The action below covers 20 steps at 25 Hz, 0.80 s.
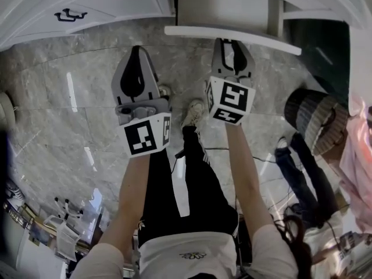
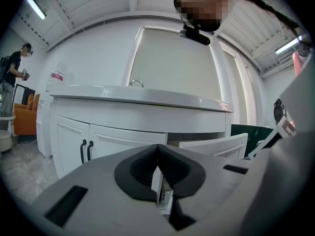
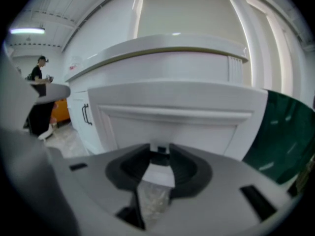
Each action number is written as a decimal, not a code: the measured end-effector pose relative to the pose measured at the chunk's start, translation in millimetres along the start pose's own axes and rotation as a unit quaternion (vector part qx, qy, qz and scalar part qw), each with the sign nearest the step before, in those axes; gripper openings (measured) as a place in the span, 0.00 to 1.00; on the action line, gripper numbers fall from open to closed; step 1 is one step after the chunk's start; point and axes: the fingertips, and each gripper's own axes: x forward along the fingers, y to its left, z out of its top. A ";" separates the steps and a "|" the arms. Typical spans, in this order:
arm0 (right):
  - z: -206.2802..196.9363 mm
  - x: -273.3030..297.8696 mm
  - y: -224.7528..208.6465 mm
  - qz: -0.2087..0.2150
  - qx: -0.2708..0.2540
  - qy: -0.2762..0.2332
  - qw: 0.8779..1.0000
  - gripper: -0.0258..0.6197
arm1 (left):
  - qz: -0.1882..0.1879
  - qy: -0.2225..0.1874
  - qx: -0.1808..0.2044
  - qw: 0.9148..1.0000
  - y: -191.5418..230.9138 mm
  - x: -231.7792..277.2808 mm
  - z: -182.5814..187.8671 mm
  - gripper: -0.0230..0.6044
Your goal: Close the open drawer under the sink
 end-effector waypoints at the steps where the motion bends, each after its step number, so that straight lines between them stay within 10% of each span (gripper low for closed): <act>1: 0.7 1.8 -0.3 0.001 -0.003 0.000 1.000 0.26 | 0.003 -0.001 0.000 1.000 2.5 1.5 0.8 0.07; 20: 6.5 23.4 -5.6 -0.015 -0.007 0.011 1.000 0.26 | -0.002 0.008 0.014 1.000 3.0 10.2 -9.8 0.07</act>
